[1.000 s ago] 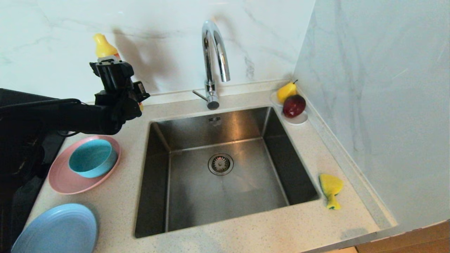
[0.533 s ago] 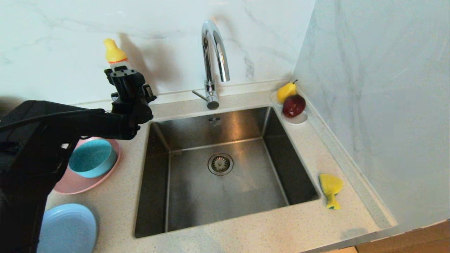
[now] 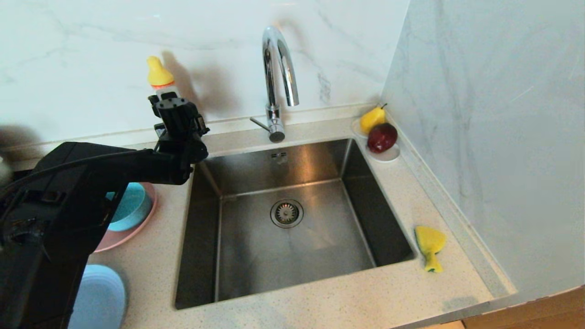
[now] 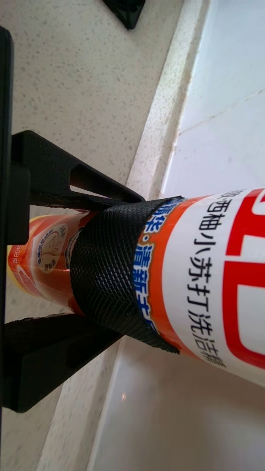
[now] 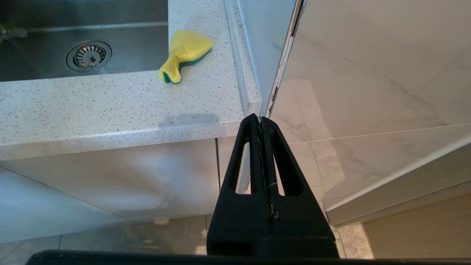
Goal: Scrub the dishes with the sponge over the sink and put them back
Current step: Place the dish soap on the table
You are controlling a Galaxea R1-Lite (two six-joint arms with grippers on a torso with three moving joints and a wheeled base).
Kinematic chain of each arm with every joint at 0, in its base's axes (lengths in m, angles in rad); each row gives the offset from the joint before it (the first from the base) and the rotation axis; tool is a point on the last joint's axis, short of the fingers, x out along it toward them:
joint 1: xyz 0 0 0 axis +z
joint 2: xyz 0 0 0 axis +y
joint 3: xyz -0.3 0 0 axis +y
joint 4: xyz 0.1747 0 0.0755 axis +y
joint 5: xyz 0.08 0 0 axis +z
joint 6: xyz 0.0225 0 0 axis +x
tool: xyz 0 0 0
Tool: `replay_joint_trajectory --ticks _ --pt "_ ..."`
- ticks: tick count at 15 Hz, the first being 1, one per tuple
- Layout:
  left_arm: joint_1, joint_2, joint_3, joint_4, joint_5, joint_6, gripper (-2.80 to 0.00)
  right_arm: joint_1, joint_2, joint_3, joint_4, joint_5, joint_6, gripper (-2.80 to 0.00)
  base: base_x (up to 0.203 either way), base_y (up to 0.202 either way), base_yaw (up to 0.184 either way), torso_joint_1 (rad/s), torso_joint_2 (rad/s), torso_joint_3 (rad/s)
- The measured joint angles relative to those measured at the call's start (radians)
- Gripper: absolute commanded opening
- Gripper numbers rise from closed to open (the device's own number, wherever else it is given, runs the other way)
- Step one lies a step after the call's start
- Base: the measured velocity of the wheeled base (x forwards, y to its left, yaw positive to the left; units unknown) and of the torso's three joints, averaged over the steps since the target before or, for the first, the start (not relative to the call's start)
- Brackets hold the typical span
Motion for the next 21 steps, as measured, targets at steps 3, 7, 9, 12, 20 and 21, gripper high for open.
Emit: replay_joint_trajectory --ticks 3,7,9,12,20,21 --pt "-0.001 0.02 -0.009 -0.006 0.007 0.0 -2.8 0.0 0.0 0.0 0.0 0.0 0.0 -2.8 0.0 0.0 0.0 0.0 0.0 0.0" --pt "0.0 0.037 -0.013 -0.006 0.03 0.001 -2.8 0.0 0.0 0.0 0.0 0.0 0.0 -2.8 0.0 0.0 0.0 0.0 0.0 0.0" --pt "-0.001 0.045 -0.015 -0.014 0.03 0.005 -2.8 0.0 0.0 0.0 0.0 0.0 0.0 -2.8 0.0 0.0 0.0 0.0 0.0 0.0" --pt "0.001 0.056 -0.018 -0.046 0.029 0.009 -2.8 0.0 0.0 0.0 0.0 0.0 0.0 -2.8 0.0 0.0 0.0 0.0 0.0 0.0" --pt "0.001 0.069 -0.023 -0.061 0.047 -0.004 -2.8 0.0 0.0 0.0 0.0 0.0 0.0 -2.8 0.0 0.0 0.0 0.0 0.0 0.0" --pt "0.001 0.069 -0.023 -0.071 0.048 -0.007 -2.8 0.0 0.0 0.0 0.0 0.0 0.0 -2.8 0.0 0.0 0.0 0.0 0.0 0.0"
